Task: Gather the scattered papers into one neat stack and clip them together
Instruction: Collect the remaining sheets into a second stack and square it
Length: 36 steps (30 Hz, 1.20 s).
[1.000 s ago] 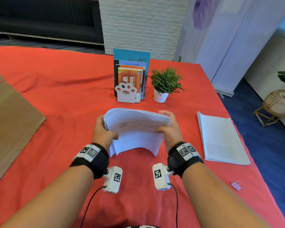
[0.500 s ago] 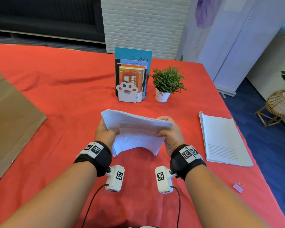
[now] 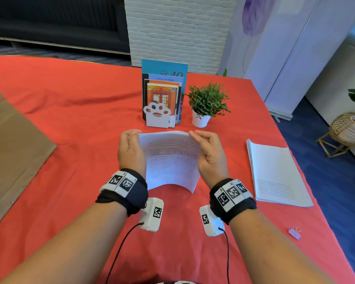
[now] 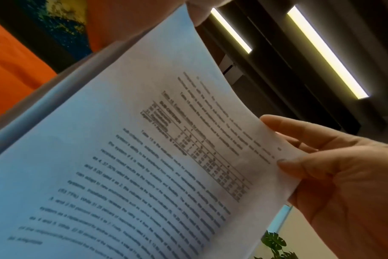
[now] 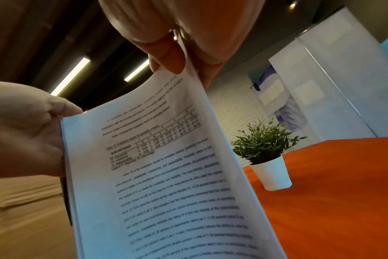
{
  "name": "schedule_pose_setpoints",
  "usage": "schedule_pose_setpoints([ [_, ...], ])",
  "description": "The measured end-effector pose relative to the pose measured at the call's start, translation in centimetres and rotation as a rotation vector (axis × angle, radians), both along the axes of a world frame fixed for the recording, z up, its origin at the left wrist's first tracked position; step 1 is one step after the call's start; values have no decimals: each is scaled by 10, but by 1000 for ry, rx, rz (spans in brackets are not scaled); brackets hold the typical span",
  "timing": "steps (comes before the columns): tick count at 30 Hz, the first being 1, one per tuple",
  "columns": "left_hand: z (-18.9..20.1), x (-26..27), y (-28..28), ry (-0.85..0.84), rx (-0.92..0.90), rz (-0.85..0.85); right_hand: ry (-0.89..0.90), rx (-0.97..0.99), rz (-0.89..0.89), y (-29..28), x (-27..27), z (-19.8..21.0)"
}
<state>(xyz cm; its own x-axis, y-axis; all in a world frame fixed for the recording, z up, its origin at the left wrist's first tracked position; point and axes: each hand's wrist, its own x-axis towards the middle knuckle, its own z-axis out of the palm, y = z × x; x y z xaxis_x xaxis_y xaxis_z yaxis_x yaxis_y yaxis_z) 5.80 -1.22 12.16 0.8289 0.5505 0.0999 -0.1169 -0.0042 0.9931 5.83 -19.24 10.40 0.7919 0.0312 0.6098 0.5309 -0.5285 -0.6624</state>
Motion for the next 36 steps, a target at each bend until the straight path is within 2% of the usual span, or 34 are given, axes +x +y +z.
schedule_pose_setpoints([
  [3, -3, -2, 4, -49, -9, -40, 83, 132, 24, -1, -5, -4],
  [6, -18, -4, 11, -52, -50, -142, 384, 460, 14, 2, -8, -7],
  [8, -33, -8, 11, -15, -5, -204, 535, 567, -29, 5, -7, -13],
  [11, -49, -11, 5, 142, 106, -256, 595, 563, -47, 8, -4, -16],
  [13, -53, -9, 4, 200, 109, -210, 616, 563, -45, 10, -3, -15],
  [16, -49, -7, 4, 208, 2, -160, 566, 663, -58, 8, -4, -11],
  [20, -57, -9, 12, 216, -58, -227, 608, 725, -61, 5, -9, -15],
  [24, -65, -14, 14, 302, -37, -304, 729, 753, -64, 7, -8, -29],
  [26, -68, -15, 13, 293, -28, -332, 770, 751, -82, 8, -5, -31],
  [29, -65, -17, 9, 264, 2, -350, 764, 774, -151, 2, -1, -27],
  [32, -60, -15, 5, 248, 9, -320, 755, 807, -105, -6, 1, -28],
  [36, -59, -10, 0, 270, 4, -324, 799, 666, -4, -16, -14, -33],
])
